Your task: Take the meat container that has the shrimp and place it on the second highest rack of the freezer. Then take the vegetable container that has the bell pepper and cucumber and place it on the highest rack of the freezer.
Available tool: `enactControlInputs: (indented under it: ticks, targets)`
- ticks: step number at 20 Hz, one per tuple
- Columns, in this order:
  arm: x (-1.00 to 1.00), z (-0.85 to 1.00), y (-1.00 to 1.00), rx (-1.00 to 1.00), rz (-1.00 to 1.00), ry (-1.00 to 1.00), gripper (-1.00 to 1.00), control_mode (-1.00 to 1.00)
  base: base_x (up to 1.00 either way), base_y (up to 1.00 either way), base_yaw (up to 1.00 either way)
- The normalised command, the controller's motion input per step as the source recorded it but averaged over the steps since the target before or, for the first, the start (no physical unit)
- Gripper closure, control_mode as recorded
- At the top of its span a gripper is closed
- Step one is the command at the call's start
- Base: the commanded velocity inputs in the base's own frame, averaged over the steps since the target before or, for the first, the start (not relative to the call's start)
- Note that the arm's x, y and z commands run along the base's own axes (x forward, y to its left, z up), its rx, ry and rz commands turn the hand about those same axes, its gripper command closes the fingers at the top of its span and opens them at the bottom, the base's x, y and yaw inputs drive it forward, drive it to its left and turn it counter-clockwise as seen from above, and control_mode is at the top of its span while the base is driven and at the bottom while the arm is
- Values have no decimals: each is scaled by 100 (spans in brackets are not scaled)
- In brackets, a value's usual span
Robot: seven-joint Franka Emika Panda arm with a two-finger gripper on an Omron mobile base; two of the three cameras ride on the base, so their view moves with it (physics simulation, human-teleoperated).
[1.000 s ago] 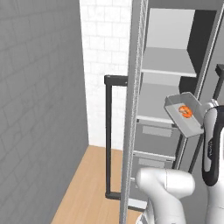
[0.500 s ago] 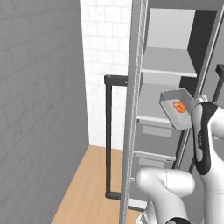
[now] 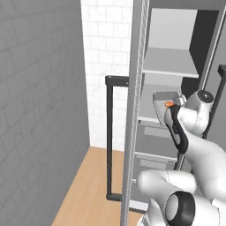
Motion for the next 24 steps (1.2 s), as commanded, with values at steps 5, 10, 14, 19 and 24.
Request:
enactControlInputs:
  ticks: [5,10,14,19,24]
  targets:
    - [77,-22,-42,0,-5,6,100,-100,0,0,0]
    - [64,-18,-51,2,-5,4,100,-100,0,0,0]
    - [62,-36,0,0,-2,2,100,-100,0,0,0]
    - [37,-35,-3,2,0,0,100,-100,0,0,0]
    - [38,-29,-2,3,-1,-1,100,-100,0,0,0]
